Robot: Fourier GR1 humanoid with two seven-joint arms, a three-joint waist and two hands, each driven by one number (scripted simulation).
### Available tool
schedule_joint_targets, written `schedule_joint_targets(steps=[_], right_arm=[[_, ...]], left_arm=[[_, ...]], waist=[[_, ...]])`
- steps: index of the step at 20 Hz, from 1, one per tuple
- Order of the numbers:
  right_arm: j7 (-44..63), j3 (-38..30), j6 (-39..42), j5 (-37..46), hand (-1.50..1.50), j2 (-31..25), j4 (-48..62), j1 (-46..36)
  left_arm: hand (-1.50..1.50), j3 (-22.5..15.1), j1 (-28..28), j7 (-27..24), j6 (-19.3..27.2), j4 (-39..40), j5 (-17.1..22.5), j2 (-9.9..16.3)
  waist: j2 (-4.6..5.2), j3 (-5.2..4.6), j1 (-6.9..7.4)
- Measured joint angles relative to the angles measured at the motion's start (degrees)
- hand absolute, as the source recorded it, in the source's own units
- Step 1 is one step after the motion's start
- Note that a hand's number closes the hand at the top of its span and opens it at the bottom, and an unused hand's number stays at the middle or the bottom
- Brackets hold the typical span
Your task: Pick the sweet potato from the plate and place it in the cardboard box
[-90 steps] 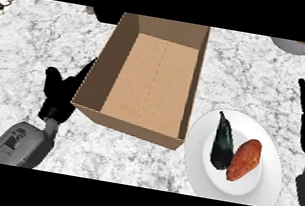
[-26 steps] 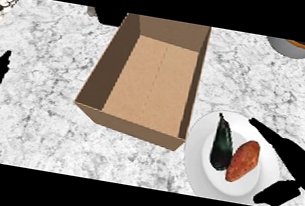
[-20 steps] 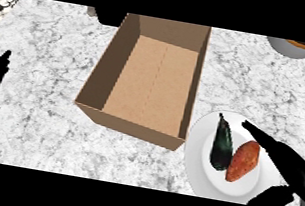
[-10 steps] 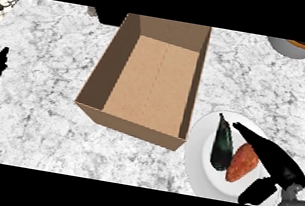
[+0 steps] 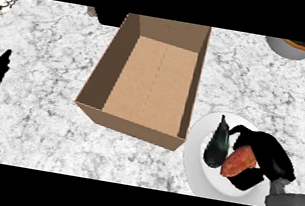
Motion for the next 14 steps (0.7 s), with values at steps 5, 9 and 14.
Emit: schedule_joint_targets(steps=[5, 9, 14], right_arm=[[-0.4, -1.5, -5.0, 3.8, 1.5, 0.0, 0.7, -1.4], [-7.8, -2.0, -4.0, 4.0, 1.5, -3.8, 4.3, -9.2], [-23.3, -2.8, -2.5, 2.5, 1.5, -10.4, 11.3, -20.5]], left_arm=[[0.0, 1.0, -0.1, -0.2, -0.6, 0.2, -0.2, 0.1], [0.0, 0.4, -0.9, 0.0, -0.7, -0.2, -0.6, -0.4], [0.0, -0.9, -2.8, -0.3, -0.9, 0.0, -1.1, -1.2]], waist=[[0.2, 0.26, 0.01], [0.59, 0.48, 1.16], [1.45, 0.64, 3.41]])
